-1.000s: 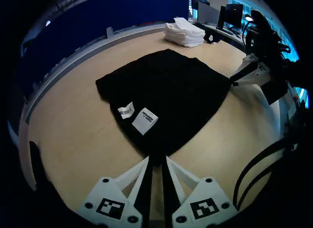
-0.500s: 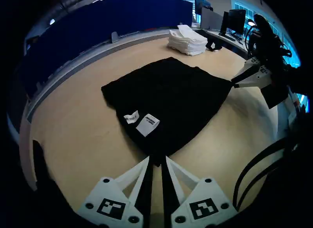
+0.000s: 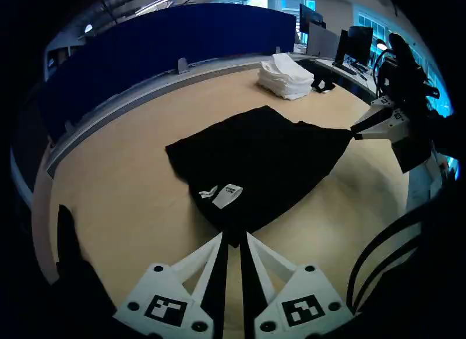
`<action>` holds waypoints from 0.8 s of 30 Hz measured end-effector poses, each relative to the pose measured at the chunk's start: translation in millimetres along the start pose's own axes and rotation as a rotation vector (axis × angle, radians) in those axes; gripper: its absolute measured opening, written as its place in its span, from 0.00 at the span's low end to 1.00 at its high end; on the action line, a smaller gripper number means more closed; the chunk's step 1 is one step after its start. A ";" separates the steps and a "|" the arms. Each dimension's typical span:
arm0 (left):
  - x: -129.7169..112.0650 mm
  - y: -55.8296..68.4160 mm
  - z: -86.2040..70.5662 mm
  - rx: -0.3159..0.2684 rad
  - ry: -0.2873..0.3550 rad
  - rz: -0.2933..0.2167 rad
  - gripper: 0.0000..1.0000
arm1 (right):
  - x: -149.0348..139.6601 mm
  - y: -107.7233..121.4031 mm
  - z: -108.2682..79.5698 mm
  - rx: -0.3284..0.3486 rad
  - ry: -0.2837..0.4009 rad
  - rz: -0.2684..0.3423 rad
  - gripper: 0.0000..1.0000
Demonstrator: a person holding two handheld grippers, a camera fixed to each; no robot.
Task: Fold towel
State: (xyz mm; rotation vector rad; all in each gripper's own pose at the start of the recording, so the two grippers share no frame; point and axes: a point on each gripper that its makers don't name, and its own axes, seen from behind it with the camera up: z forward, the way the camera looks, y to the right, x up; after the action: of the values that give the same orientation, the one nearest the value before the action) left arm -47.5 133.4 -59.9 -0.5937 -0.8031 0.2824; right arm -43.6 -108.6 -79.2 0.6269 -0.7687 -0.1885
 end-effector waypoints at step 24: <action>26.7 8.7 -56.1 0.021 0.035 -0.100 0.14 | 37.2 -18.2 -58.5 0.001 0.053 0.006 0.20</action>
State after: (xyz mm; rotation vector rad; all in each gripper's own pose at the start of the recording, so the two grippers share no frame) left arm 11.9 130.6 -79.8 -0.5354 -0.7930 0.1882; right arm 24.9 -110.4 -100.1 0.6282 -0.7198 -0.1657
